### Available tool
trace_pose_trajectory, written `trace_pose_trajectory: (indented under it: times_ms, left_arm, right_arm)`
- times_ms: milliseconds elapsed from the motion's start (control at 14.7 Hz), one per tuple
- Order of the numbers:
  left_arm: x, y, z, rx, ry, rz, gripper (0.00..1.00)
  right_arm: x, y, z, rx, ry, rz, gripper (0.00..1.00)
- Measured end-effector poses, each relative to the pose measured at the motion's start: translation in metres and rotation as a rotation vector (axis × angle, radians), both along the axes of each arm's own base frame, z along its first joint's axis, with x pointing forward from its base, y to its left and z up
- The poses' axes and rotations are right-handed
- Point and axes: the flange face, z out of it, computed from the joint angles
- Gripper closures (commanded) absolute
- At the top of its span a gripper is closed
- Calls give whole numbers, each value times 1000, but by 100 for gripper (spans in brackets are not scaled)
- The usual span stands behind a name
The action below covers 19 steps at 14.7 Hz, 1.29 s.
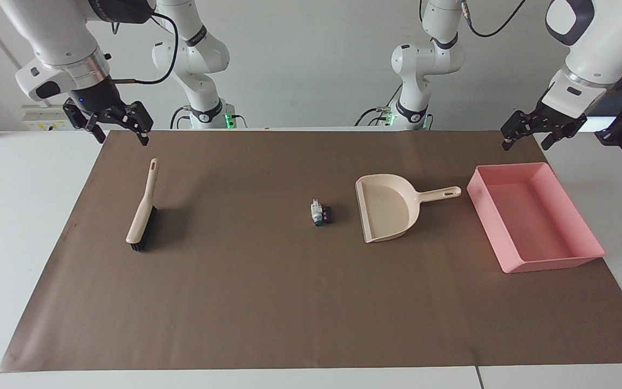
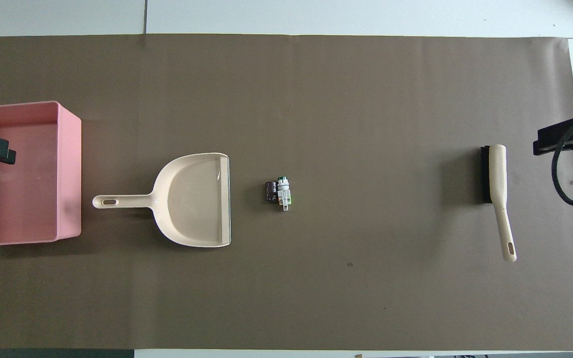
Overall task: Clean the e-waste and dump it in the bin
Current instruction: 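Grasp the dustpan handle with the left gripper while the right gripper reaches the brush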
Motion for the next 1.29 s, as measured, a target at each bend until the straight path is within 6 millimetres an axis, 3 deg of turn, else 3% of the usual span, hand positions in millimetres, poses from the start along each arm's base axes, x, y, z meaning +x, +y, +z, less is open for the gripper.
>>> trace_pose_trajectory:
  times_ms: [545, 817, 953, 1089, 1293]
  left_arm:
    - [0, 0, 0, 0, 0, 0, 1]
    - [0, 0, 0, 0, 0, 0, 2]
    - [0, 0, 0, 0, -1, -2, 2]
    - [1, -1, 1, -1, -13, -34, 2]
    - [5, -13, -1, -4, -31, -214, 2]
  right_arm:
    - [-1, -1, -1, 0, 3, -2, 1]
    - [-7, -3, -16, 2, 34, -5, 1]
    - [-13, -7, -39, 3, 6, -9, 1]
    - [-28, -18, -84, 6, -32, -5, 1]
    - [-63, -49, -151, 13, -10, -7, 1]
